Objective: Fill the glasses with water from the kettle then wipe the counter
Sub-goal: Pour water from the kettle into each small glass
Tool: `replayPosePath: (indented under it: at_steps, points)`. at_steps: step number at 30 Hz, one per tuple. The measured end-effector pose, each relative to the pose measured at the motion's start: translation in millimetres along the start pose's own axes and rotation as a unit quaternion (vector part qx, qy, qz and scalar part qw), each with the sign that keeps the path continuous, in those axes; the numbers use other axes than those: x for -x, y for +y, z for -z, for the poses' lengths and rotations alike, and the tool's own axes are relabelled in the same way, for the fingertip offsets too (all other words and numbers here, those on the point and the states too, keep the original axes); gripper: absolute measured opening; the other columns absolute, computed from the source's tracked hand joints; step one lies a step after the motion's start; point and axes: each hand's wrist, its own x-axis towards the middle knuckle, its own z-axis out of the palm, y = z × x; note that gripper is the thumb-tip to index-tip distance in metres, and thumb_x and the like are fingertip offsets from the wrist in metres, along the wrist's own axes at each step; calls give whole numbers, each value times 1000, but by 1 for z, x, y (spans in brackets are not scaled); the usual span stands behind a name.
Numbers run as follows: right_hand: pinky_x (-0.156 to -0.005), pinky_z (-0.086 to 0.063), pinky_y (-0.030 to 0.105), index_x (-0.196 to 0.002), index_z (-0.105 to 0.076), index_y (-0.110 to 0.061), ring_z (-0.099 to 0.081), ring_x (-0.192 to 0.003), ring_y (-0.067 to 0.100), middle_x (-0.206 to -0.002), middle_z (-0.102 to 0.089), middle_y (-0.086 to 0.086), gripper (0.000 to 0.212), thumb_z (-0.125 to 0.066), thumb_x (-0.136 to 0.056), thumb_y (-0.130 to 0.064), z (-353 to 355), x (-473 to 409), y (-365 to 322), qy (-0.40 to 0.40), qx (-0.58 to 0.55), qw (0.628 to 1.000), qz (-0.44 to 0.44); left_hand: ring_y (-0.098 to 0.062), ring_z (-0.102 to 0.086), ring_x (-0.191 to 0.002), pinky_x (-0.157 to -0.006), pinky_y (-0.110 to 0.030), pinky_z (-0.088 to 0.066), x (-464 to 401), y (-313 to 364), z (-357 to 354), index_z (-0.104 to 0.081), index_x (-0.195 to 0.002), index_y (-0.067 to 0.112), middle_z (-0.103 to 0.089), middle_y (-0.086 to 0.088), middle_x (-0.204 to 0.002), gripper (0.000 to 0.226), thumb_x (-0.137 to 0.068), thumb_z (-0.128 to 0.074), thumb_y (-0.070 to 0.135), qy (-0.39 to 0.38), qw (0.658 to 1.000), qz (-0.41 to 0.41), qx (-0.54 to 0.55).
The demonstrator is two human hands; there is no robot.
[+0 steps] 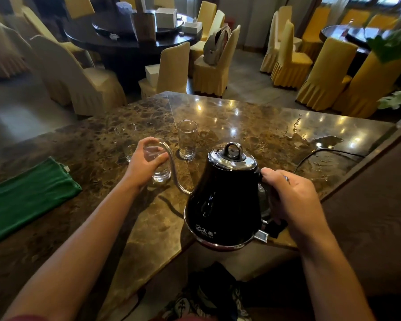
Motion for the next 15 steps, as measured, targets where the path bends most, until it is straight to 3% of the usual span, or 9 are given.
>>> replayPosePath:
  at_steps: [5, 10, 15]
  points:
    - [-47, -28, 34, -57, -47, -16, -32, -42, 19, -48, -36, 5, 47, -69, -81, -51, 0, 5, 5, 7, -24, 1000, -5, -15, -66, -111, -98, -38, -55, -45, -3, -12, -50, -133, 26, -65, -4, -122, 57, -86, -81, 19, 52, 998, 4, -28]
    - [-47, -28, 28, -50, -52, -24, -34, -40, 17, -45, -40, -1, 48, -69, -93, -34, 1, 7, 7, 5, -49, 999, 6, -24, -61, -120, -103, -50, -52, -74, -1, -14, -48, -125, 39, -62, -2, -125, 58, -80, -85, 39, 84, 994, 10, -76]
    - [-44, -28, 27, -51, -55, -23, -34, -37, 14, -45, -41, 0, 44, -67, -93, -32, 8, 6, 10, 8, -69, 998, 6, -25, -60, -121, -105, -51, -51, -87, -3, -12, -46, -135, 30, -60, -7, -127, 72, -76, -85, 46, 111, 990, 19, -90]
